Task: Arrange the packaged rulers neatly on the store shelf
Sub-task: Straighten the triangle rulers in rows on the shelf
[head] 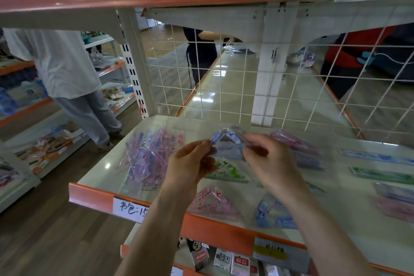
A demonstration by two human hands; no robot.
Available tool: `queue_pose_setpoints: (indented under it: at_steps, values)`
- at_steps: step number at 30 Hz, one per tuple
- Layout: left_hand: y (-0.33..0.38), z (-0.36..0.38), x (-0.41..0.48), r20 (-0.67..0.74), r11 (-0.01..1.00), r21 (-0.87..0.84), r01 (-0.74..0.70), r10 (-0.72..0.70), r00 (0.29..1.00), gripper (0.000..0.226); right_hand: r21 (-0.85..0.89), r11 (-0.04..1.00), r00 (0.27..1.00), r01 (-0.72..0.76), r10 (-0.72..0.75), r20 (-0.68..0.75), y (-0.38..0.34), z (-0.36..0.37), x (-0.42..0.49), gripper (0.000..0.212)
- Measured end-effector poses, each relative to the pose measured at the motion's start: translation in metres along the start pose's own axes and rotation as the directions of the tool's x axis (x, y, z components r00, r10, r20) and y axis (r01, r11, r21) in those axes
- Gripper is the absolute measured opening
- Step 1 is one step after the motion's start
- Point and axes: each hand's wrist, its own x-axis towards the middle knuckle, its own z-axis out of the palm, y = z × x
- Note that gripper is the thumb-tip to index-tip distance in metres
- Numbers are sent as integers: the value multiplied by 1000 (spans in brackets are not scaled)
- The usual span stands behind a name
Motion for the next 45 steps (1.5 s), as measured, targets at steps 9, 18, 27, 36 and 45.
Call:
queue_pose_setpoints:
  at_steps: [9,18,27,36,45]
  values:
    - [17,10,33,-4,934,356,-31,35,999,10,-657,708,965,259,-162,206,-2,-4,59,17]
    - [23,-3,70,83,526,829,-190,220,972,10,-752,641,966,153,62,249,17,4,89,26]
    - [22,-14,85,117,293,941,-169,186,976,14,-834,526,941,167,168,295,17,21,87,38]
    - [45,-44,81,88,160,979,-125,223,971,28,-859,470,937,203,163,310,7,25,90,11]
    - [76,-102,69,-8,52,999,-3,206,978,30,-559,799,883,221,79,462,-32,87,90,38]
